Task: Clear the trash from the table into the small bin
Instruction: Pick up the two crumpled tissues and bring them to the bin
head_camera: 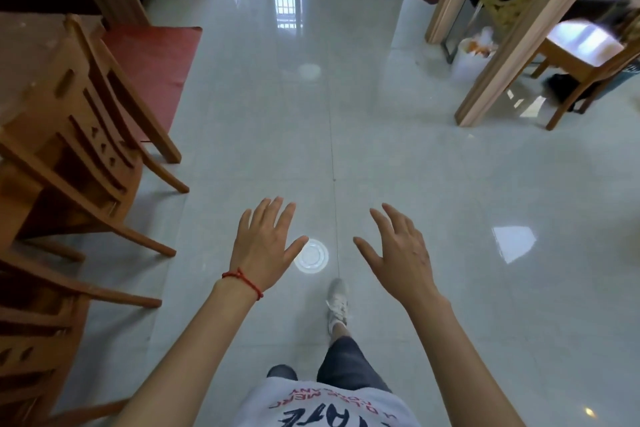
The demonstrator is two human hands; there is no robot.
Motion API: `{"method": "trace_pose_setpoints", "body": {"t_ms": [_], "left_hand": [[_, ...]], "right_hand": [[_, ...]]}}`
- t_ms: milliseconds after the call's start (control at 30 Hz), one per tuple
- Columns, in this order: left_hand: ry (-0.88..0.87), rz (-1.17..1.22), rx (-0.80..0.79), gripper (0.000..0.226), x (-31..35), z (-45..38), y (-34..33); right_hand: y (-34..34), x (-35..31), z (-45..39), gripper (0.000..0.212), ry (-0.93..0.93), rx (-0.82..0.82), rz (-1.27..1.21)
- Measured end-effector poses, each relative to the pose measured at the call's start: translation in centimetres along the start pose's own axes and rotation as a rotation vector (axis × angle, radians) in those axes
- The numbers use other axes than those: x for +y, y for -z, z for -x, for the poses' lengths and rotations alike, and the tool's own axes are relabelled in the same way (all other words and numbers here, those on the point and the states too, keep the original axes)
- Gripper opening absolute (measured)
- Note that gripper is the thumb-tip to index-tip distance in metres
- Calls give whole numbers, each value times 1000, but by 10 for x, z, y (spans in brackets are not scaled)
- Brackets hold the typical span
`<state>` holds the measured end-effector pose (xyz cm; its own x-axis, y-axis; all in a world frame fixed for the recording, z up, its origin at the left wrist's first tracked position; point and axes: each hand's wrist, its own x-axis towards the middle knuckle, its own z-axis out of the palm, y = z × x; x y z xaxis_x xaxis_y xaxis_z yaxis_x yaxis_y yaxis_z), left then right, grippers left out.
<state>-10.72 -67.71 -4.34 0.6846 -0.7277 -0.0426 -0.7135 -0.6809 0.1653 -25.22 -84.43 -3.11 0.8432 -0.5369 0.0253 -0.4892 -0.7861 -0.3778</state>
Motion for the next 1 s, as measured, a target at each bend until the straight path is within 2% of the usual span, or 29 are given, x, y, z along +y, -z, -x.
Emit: {"method": "trace_pose_setpoints", "body": {"t_ms": [200, 333, 467, 600, 700, 1000], "left_hand": [[44, -42, -11, 64, -2, -109, 3], [84, -32, -18, 76, 1, -174, 15], [122, -24, 9, 72, -4, -232, 26], [151, -17, 9, 77, -16, -289, 31], [169, 20, 11, 74, -29, -337, 30], [185, 14, 55, 75, -101, -494, 46]], "right_hand": [[6, 30, -121, 53, 73, -5, 62], [23, 47, -196, 56, 118, 16, 121], [31, 57, -269, 54, 157, -7, 156], [31, 55, -333, 58, 160, -14, 135], [25, 52, -384, 59, 146, -71, 116], [6, 23, -551, 58, 147, -100, 90]]}}
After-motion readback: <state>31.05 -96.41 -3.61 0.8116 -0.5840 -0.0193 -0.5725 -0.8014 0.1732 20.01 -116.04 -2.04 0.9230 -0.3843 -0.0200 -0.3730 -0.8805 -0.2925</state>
